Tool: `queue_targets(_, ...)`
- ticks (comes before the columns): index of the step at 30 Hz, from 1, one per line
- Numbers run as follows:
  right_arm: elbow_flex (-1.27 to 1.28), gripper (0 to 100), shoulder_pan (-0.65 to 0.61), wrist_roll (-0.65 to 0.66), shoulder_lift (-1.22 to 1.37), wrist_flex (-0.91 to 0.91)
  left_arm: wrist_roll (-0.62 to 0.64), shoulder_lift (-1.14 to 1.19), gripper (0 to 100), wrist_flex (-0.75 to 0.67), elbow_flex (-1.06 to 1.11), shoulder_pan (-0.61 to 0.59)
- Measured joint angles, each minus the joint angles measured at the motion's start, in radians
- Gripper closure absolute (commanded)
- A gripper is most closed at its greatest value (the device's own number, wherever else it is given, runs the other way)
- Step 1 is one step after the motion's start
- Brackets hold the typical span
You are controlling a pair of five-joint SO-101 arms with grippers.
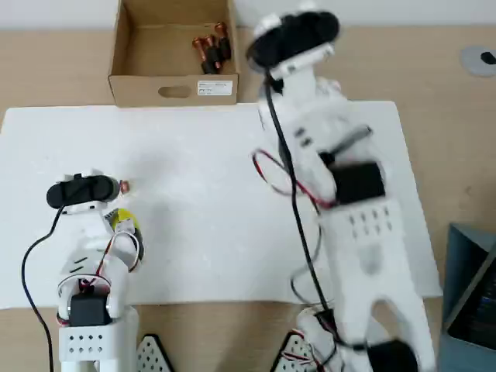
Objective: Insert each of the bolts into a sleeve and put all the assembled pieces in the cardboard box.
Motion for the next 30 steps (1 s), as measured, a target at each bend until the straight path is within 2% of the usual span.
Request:
queue_targets(10, -0.45, 98.8, 0.0, 0.149, 0.58, -0.143, 0.0, 0.0, 100, 0.0, 0.0, 0.0)
queue_targets(18, -0.968, 98.7, -0.038, 0.322, 1.071, -0.146, 0.0, 0.0, 100, 0.0, 0.0, 0.0)
queue_targets(26, -1.412, 98.5, -0.098, 0.43, 1.458, -0.146, 0.0, 0.0, 100, 0.0, 0.0, 0.0)
queue_targets(30, -1.494, 90.8, -0.103, 0.462, 1.556, -0.137, 0.0, 0.0, 100, 0.0, 0.0, 0.0)
